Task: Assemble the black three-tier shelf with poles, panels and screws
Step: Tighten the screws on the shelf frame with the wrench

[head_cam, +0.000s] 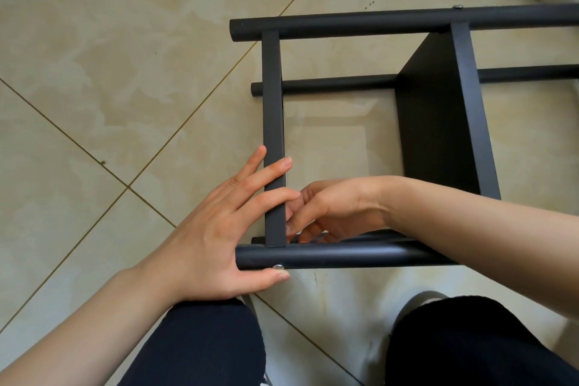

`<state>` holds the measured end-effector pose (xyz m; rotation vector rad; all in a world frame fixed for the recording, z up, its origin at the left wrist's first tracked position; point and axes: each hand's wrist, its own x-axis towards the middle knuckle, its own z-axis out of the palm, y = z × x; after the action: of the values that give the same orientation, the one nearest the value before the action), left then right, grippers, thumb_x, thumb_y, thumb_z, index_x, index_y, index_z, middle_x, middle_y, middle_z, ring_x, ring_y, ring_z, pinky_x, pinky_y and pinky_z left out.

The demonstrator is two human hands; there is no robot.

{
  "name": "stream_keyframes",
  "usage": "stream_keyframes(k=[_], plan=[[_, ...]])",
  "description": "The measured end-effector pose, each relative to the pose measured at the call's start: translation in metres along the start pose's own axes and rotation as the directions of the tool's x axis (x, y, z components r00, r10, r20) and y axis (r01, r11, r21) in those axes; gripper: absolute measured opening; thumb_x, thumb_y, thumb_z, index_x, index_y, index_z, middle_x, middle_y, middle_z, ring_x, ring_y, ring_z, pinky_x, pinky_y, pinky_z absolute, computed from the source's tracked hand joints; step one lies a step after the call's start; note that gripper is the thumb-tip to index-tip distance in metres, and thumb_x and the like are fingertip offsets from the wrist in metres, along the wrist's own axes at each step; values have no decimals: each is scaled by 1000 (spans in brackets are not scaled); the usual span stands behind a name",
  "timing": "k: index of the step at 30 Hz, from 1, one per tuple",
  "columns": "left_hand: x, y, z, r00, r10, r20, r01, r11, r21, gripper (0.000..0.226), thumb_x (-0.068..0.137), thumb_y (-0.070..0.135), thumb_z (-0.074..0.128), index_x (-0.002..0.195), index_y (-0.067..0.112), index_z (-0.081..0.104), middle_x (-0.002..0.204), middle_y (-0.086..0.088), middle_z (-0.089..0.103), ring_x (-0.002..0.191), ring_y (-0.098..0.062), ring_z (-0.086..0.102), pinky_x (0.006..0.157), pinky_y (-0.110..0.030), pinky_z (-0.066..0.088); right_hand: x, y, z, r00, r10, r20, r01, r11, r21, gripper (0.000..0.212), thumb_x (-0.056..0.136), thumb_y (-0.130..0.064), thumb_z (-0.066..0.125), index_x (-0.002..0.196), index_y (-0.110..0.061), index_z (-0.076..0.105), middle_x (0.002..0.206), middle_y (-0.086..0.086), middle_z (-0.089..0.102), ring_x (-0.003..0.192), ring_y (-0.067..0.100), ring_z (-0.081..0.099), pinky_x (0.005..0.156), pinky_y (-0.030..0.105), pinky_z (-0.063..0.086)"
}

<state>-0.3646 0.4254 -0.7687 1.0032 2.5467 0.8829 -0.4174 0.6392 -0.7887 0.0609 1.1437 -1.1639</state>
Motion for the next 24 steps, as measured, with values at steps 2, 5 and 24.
stream_keyframes(k=[2,5,24], plan=[[0,0,0,1000,-2,0,2,1000,0,81,77,56,73,145,22,44,167,5,18,156,-25,6,120,-29,23,0,0,1,1000,9,-8,-10,1000,-20,12,96,-15,60,89,-16,70,86,0,67,77,13,60,87,33,45],[0,0,0,1000,-1,2,1,1000,-3,81,77,55,73,145,22,44,167,6,18,156,-25,6,120,-29,23,1,0,2,999,15,-32,-16,1000,-22,12,97,-16,59,91,-15,69,84,1,66,77,14,59,84,32,45],[0,-1,1,1000,-2,2,2,1000,-12,81,77,55,73,145,22,44,167,6,17,156,-25,6,119,-30,25,2,-1,4,998,27,-50,-31,996,-81,16,93,-15,59,80,-14,68,78,4,62,76,16,56,84,35,41]])
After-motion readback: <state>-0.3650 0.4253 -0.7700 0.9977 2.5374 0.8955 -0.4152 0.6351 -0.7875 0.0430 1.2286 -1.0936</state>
